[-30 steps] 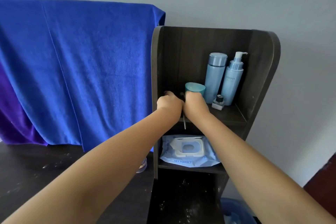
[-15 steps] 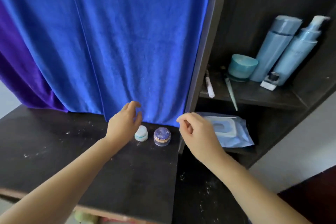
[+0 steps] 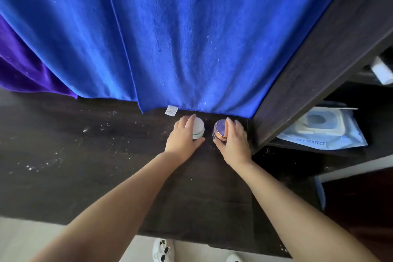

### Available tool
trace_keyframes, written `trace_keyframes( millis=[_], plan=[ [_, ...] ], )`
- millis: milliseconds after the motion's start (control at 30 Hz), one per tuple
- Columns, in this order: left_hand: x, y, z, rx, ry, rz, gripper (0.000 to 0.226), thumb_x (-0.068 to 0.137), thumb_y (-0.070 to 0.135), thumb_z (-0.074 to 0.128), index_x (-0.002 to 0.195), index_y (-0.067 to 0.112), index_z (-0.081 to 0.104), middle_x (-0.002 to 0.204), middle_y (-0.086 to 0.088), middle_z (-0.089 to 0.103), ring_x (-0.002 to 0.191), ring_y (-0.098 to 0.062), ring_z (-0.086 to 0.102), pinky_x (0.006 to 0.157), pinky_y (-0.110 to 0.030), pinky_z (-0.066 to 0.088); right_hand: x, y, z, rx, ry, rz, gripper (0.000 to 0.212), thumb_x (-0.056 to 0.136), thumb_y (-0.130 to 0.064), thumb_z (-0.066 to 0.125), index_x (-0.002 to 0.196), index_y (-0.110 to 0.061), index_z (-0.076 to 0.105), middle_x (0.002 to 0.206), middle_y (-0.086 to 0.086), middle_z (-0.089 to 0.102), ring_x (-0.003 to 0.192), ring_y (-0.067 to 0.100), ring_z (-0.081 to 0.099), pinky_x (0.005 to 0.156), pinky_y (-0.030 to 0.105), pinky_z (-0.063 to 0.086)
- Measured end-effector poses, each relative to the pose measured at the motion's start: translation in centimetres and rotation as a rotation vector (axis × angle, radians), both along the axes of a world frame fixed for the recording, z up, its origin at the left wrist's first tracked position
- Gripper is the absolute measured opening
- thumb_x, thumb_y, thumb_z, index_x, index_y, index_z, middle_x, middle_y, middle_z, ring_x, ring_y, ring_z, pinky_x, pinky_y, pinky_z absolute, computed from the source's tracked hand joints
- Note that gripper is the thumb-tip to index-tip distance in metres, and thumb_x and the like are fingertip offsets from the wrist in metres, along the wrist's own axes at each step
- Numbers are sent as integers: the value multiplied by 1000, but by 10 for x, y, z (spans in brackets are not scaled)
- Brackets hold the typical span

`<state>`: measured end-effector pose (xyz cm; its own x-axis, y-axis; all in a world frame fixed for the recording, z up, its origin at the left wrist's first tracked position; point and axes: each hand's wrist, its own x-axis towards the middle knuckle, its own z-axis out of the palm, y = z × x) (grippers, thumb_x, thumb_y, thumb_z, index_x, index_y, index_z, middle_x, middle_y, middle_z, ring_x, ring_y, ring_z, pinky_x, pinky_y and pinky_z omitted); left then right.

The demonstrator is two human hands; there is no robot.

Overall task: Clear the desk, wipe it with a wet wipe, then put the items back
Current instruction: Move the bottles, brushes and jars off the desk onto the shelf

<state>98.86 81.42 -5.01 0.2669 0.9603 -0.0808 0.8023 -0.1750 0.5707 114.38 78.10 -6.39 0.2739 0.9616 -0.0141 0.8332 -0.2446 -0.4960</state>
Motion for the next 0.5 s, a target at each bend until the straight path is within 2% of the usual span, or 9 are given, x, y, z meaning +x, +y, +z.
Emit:
trace_keyframes(
  millis=[100,200,300,433,500],
  plan=[
    [3,11,-6,-12,48,-26,63,86,31,58,140,19,27,138,-5,36,126,-26,33,91,-44,43,4,1,-3,38,-13,-3,70,74,-27,73,133,-16,37,129,13,43,116,34,45,87,43,46],
    [0,10,-6,-9,27,-16,54,87,33,57,135,20,35,132,-4,42,122,-25,36,85,-45,45,6,-3,0,47,14,-14,67,70,-28,75,126,-15,41,121,13,46,112,33,46,85,41,47],
    [-8,-5,6,15,-33,8,54,85,34,60,132,22,37,132,0,43,122,-24,38,87,-43,43,4,-20,13,94,27,32,68,69,-29,75,127,-16,41,119,12,46,111,31,46,86,40,46],
    [-10,-33,53,159,-163,33,53,82,31,65,129,21,42,126,-1,48,117,-23,42,85,-41,45,9,-54,58,224,61,151,71,69,-30,76,129,-13,42,116,10,48,108,28,48,89,34,44],
    [-4,-49,88,285,-240,39,53,80,31,67,127,20,45,123,-1,50,112,-21,44,81,-35,45,19,-71,90,304,84,213,73,69,-31,75,130,-13,42,118,9,48,110,27,48,90,35,45]
  ],
)
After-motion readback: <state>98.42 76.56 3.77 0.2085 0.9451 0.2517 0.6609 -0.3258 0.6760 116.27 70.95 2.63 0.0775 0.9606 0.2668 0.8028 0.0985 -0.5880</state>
